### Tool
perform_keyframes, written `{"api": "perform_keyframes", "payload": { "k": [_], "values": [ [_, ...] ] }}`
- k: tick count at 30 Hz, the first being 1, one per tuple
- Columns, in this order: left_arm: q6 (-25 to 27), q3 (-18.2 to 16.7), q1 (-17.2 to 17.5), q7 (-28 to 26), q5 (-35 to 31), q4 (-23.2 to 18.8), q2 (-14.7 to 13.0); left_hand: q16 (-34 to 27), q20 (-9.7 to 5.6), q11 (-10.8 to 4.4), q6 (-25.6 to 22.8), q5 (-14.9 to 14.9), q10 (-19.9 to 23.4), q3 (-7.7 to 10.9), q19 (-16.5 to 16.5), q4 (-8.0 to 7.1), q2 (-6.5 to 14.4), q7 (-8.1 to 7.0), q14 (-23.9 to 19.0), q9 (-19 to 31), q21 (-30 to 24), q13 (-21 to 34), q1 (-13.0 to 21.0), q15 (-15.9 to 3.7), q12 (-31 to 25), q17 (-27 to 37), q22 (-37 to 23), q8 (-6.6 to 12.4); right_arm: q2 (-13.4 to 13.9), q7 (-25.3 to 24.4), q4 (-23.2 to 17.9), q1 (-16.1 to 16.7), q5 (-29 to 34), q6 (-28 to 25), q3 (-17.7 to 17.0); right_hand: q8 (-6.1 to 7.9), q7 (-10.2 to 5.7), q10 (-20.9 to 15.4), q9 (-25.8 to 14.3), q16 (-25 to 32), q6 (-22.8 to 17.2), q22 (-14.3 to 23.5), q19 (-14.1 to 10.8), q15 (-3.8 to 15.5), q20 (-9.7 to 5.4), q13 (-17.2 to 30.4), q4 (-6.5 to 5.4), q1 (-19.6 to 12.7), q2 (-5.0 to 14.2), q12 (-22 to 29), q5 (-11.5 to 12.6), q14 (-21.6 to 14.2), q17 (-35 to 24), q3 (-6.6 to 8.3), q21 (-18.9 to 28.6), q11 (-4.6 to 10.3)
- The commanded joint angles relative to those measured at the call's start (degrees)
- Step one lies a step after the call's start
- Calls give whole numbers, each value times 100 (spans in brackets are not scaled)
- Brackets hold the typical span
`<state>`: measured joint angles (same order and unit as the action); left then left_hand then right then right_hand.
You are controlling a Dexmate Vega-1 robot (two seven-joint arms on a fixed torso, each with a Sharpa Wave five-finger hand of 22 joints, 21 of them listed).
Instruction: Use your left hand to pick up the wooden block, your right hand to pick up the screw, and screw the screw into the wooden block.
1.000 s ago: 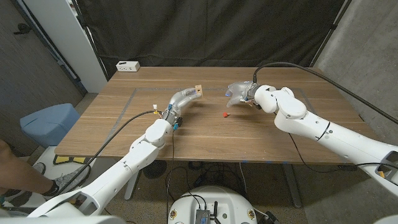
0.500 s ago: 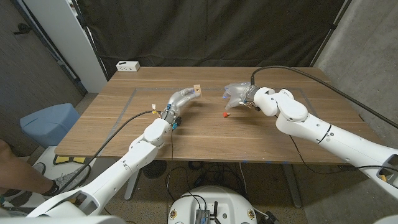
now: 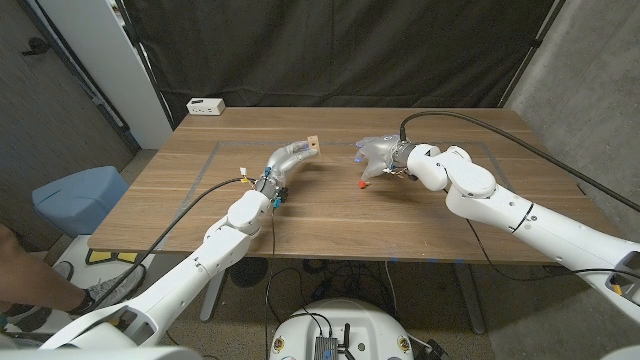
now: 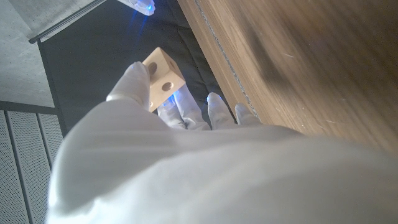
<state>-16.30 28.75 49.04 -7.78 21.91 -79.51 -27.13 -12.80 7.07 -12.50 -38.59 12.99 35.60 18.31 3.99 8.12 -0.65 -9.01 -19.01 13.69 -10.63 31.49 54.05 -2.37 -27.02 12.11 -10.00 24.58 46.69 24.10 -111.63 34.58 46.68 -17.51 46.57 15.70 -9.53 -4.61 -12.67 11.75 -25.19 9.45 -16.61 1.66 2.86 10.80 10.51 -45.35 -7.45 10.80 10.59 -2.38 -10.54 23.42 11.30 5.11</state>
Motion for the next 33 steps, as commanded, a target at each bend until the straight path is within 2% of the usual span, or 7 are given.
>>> {"api": "perform_keyframes", "payload": {
  "k": [1,9,23,33],
  "values": [
    [-58,-25,-19,91,57,56,-34,-39,2,10,-31,45,11,-30,-39,-3,60,-25,46,15,-34,15,-11,-448,7,24,-10,43,16,-142,295,1,58,620,-100,50,7,-1,-41,40,-34,25,-54,16,-7,28,3,-95,-23,7,26,-50,-27,67,25,52],
    [-51,-14,-22,88,48,46,-28,-44,-4,10,-31,49,1,-43,-41,-6,71,-15,49,12,-37,25,-17,-445,27,25,-11,47,-24,-86,439,-33,8,809,-157,75,-15,4,-70,39,-18,27,-70,26,-15,32,-7,-163,-45,5,24,-66,-34,84,19,57],
    [-96,-4,-39,132,38,86,-32,-50,-13,9,-70,56,2,-60,-52,-4,86,-30,53,6,-39,41,-17,-446,52,25,-11,69,-111,-157,678,-91,-9,1021,-153,176,107,70,-140,27,-79,29,-93,39,-61,40,-27,-256,-85,-11,6,-56,-52,104,9,9],
    [-81,14,-72,161,12,87,-47,-55,-6,10,-69,59,-8,-75,-61,-4,91,-18,51,3,-39,52,-21,-441,74,25,-11,74,-177,-239,895,-148,24,1150,-88,276,126,30,-205,46,-152,31,-147,38,-104,47,-40,-333,-85,11,2,-112,-67,130,15,15]
  ]
}}
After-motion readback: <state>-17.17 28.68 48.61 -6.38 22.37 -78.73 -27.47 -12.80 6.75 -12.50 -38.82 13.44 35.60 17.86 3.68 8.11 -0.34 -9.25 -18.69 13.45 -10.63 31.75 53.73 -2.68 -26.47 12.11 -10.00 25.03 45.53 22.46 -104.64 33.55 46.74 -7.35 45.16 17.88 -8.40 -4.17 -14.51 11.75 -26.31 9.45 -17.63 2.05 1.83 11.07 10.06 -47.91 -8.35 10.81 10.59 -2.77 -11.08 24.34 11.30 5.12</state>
